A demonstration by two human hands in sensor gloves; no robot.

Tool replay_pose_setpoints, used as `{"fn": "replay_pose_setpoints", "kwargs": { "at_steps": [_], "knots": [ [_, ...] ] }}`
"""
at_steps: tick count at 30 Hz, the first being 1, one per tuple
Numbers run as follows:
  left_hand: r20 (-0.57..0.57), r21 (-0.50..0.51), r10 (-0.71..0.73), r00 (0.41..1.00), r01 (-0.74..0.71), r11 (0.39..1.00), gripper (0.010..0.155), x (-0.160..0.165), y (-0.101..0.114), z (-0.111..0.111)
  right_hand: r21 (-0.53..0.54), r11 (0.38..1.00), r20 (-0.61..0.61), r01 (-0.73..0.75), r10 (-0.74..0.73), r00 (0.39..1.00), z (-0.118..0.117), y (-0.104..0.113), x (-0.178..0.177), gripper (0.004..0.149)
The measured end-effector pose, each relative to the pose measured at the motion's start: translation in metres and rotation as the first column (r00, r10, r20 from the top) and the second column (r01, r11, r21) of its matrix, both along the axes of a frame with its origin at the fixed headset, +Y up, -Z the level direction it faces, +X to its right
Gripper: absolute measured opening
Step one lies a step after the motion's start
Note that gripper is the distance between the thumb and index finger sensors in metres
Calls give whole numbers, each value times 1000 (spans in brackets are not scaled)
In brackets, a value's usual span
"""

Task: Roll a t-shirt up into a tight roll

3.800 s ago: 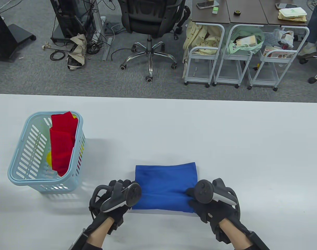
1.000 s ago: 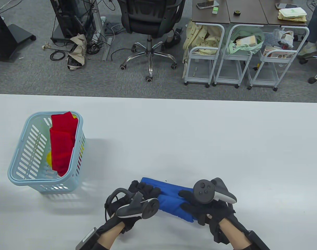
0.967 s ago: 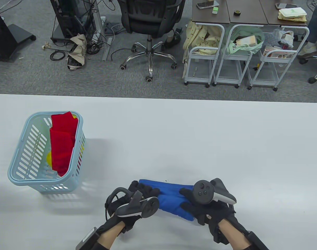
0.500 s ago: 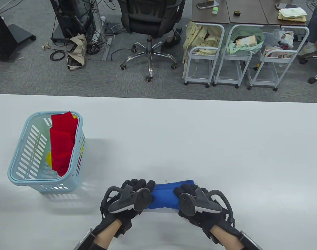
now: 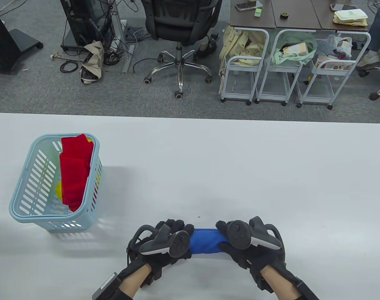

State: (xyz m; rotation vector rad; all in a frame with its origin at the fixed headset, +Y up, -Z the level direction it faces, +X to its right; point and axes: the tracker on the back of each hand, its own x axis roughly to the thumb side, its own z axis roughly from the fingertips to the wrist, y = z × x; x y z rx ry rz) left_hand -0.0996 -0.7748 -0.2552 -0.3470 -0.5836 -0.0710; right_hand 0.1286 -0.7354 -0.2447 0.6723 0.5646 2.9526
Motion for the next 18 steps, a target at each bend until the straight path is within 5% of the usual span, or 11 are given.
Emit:
{"fn": "replay_pose_setpoints", "kwargs": {
  "at_steps": [4, 7, 11, 16, 18],
  "knots": [
    [-6, 4, -29, 1000, 29, 1000, 81, 0, -2, 0, -63, 997, -67, 40, -44, 997, 5, -9, -10, 73],
    [-23, -28, -36, 999, 35, 999, 82, -2, -5, -3, -118, 988, -63, -102, 95, 993, 0, -33, -12, 83],
    [-53, -29, -15, 998, 13, 1000, 82, -6, -2, -6, -158, 987, -39, -4, -2, 999, -11, -32, -3, 77],
    [-166, 37, 30, 986, -24, 999, 79, -31, 10, -15, -95, 994, 120, -55, 66, 991, -28, -27, 31, 75],
    [-220, 52, 64, 974, -53, 997, 78, -47, 15, -19, -86, 994, 295, -74, 96, 951, -41, -26, 65, 75]
  ]
}}
